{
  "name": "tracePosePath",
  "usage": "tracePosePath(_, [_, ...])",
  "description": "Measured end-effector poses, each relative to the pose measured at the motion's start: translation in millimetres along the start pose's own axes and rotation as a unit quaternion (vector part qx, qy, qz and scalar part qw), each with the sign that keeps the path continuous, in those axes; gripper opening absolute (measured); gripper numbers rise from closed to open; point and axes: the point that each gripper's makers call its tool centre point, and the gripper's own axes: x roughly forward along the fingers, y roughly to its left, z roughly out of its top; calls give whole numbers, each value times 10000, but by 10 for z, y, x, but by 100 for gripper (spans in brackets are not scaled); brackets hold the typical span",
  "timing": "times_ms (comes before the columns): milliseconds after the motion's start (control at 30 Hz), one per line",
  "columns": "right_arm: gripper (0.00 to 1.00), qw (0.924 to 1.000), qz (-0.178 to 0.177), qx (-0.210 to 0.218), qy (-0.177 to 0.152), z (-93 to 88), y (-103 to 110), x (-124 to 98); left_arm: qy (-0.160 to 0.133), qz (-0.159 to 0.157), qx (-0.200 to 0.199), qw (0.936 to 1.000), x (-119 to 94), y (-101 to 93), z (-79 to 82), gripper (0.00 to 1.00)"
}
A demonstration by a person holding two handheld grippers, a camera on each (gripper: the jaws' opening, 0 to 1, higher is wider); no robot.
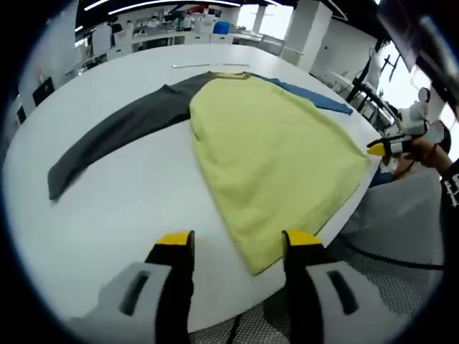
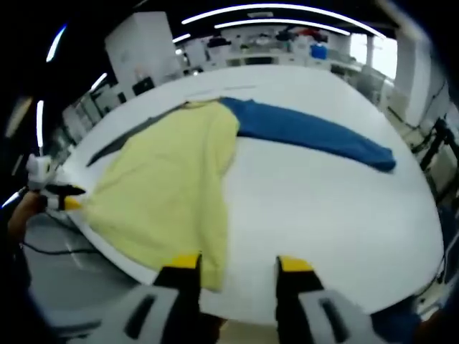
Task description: Fold the garment on the visible template until the final outline fits inside the template.
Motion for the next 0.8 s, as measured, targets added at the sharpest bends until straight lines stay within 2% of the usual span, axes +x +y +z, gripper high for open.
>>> tracePosePath(67, [50,9999,-2,26,-129,60,-52,0,-253,2,64,9997,29,20,77,62])
tracePosePath(133, [58,9997,4,33,-262,119,-108,5,-303,8,113,9995,24,12,102,68])
tracePosePath(233, [64,9988,-54,71,-479,229,-290,15,-502,66,230,9985,28,44,174,76])
tracePosePath(467, [73,9972,-138,159,-719,427,-662,51,-659,116,366,9971,33,58,237,98])
tracePosePath(667, [78,9948,-275,191,-957,632,-980,74,-675,122,394,9969,37,61,257,99])
tracePosePath(800, [77,9923,-356,452,-1098,757,-1290,129,-724,153,400,9965,30,93,294,99])
